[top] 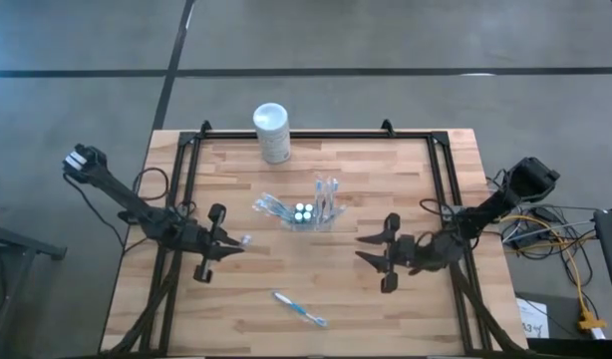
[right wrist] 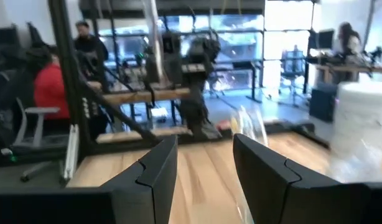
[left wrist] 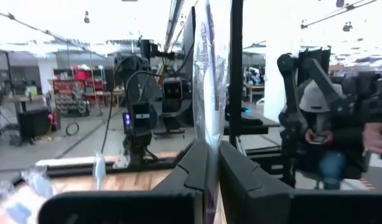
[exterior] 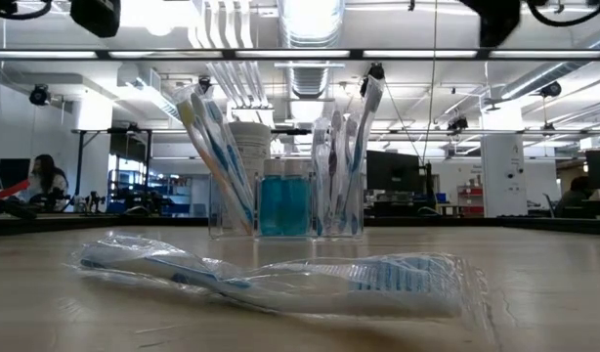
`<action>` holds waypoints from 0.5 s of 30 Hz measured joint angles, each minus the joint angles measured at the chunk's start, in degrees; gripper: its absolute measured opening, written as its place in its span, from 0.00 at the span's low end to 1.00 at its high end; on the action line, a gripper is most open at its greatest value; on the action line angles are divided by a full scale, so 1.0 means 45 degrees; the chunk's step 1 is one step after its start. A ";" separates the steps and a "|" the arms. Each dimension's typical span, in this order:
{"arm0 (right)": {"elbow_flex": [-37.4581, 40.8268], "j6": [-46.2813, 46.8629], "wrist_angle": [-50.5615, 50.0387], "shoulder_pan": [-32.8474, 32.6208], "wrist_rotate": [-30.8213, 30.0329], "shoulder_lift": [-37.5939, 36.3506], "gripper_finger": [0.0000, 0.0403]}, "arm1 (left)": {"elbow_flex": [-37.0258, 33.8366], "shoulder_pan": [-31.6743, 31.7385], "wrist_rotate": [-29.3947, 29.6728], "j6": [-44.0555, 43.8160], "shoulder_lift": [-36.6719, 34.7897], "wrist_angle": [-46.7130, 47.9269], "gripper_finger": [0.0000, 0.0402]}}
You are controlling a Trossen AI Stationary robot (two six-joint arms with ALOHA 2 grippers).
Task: Pick & Place toothbrushing station
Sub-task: Put the purple toothbrush into the transparent organizer
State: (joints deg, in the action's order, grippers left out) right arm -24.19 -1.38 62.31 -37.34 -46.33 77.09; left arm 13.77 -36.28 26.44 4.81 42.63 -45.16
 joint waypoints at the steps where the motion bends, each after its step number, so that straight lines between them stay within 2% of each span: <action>1: -0.0253 -0.0103 0.0020 0.0209 0.0342 0.0050 0.37 | 0.0071 0.0025 -0.0004 0.0189 0.0316 -0.0326 0.05; 9: -0.2520 -0.2152 -0.0221 0.1381 0.3176 0.0887 0.38 | 0.1592 0.0251 0.0525 0.1528 0.2848 -0.1778 0.05; 15: -0.4583 -0.3138 -0.1175 0.1494 0.3407 0.1813 0.50 | 0.2741 0.0443 0.0477 0.2517 0.4137 -0.1838 0.05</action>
State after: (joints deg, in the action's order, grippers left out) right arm -44.82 -15.50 57.02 -30.61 -31.00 85.25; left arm 26.10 -34.28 28.58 16.14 61.24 -53.43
